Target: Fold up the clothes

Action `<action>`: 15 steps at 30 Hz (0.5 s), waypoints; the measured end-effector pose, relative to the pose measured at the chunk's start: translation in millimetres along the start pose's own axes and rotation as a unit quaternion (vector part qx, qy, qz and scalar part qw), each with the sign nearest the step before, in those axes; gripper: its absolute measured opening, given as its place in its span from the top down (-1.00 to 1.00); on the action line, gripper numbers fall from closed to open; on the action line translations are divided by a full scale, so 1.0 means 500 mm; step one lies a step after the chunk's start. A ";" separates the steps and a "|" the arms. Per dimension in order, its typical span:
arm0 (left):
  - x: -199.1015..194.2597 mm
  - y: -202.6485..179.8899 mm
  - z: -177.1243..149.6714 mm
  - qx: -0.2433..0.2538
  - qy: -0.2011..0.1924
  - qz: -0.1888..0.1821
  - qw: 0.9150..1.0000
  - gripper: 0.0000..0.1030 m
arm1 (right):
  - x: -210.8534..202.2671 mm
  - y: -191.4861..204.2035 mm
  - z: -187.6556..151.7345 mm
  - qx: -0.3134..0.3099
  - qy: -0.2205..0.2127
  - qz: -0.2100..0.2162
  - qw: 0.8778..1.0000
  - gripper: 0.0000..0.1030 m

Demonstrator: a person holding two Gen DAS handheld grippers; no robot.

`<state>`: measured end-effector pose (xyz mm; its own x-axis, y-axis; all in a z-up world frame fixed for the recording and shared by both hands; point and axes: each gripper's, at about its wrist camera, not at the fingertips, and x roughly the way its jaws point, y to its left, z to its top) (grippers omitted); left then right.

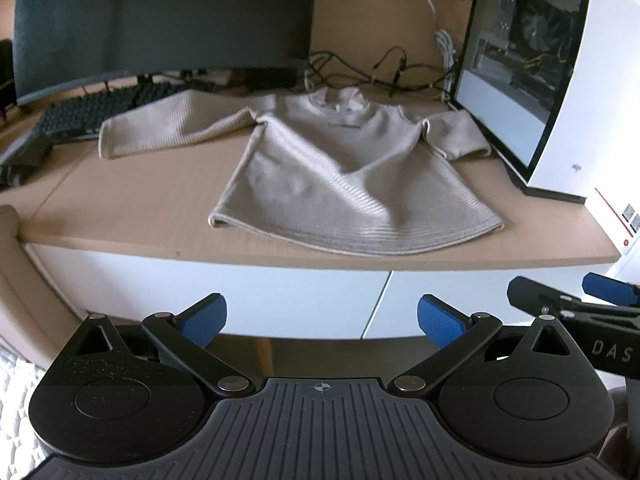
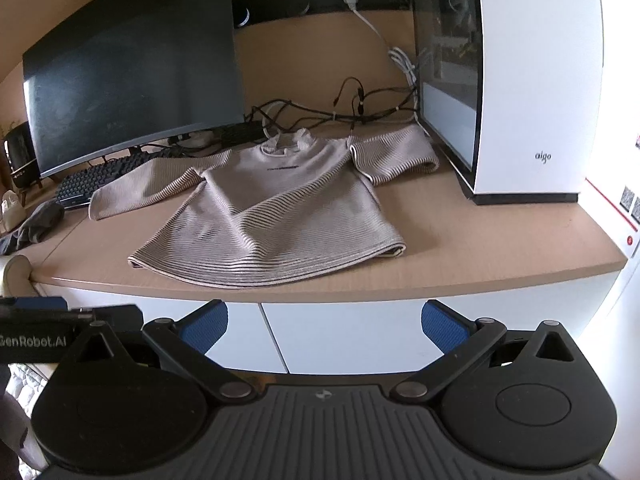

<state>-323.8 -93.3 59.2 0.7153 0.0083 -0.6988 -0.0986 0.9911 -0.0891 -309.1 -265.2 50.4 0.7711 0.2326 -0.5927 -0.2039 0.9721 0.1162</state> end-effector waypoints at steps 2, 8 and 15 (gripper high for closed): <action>0.012 0.004 0.005 -0.001 0.006 -0.002 1.000 -1.00 | 0.011 -0.007 0.003 0.005 0.005 -0.002 1.000 -1.00; 0.068 0.010 0.035 -0.002 0.035 -0.015 0.999 -1.00 | 0.058 -0.018 0.016 0.018 0.025 -0.008 0.999 -1.00; 0.128 0.023 0.084 0.001 0.054 -0.030 0.998 -1.00 | 0.116 -0.021 0.047 0.031 0.040 -0.024 0.998 -1.00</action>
<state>-250.3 -76.0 43.2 0.6412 -0.0656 -0.7645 -0.0561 0.9897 -0.1320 -248.2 -261.1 33.5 0.7273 0.1851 -0.6609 -0.1286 0.9826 0.1337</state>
